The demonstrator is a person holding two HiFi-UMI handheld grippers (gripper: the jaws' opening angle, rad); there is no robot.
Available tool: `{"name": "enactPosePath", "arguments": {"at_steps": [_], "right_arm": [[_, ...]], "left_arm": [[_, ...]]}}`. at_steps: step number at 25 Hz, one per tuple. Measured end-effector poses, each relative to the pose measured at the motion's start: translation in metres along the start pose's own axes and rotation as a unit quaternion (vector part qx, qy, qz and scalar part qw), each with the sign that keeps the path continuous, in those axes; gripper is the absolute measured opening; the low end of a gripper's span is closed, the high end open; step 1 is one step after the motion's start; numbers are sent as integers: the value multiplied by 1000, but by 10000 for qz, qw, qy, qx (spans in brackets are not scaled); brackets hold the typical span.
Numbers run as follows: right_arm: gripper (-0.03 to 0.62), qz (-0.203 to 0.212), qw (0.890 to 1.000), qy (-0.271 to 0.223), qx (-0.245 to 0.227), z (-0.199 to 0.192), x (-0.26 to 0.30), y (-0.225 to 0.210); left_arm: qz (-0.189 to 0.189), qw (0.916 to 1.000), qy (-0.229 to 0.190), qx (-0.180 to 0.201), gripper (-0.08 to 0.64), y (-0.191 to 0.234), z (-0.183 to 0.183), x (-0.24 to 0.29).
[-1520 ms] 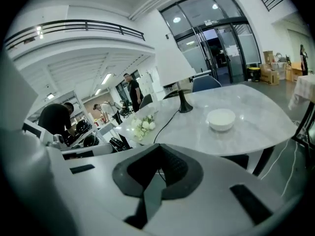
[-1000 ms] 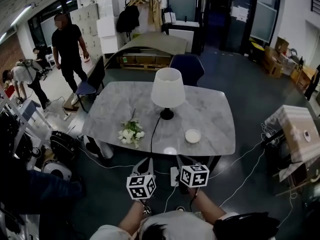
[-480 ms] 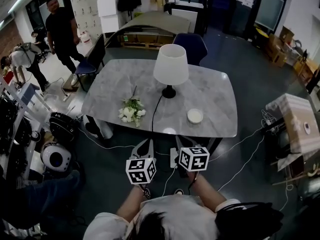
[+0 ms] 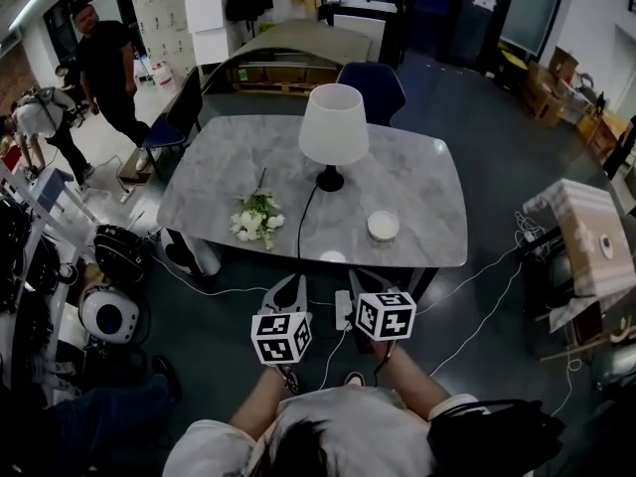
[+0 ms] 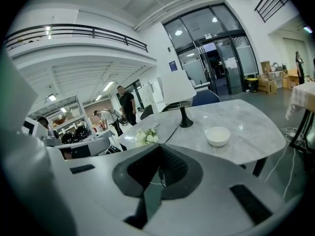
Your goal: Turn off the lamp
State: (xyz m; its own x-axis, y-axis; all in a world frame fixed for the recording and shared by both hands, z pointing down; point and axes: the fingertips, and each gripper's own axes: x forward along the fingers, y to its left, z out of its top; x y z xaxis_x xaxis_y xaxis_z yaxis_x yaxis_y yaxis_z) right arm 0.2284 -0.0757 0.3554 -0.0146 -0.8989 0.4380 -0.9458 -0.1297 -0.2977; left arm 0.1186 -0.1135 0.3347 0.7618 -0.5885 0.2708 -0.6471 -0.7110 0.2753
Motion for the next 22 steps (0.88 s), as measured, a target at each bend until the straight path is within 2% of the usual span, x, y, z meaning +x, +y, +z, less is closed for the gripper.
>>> {"name": "enactPosePath", "arguments": {"at_steps": [22], "right_arm": [[-2, -106, 9999, 60, -4, -9, -7, -9]], "left_arm": [[28, 9998, 72, -177, -5, -2, -11, 2]]}}
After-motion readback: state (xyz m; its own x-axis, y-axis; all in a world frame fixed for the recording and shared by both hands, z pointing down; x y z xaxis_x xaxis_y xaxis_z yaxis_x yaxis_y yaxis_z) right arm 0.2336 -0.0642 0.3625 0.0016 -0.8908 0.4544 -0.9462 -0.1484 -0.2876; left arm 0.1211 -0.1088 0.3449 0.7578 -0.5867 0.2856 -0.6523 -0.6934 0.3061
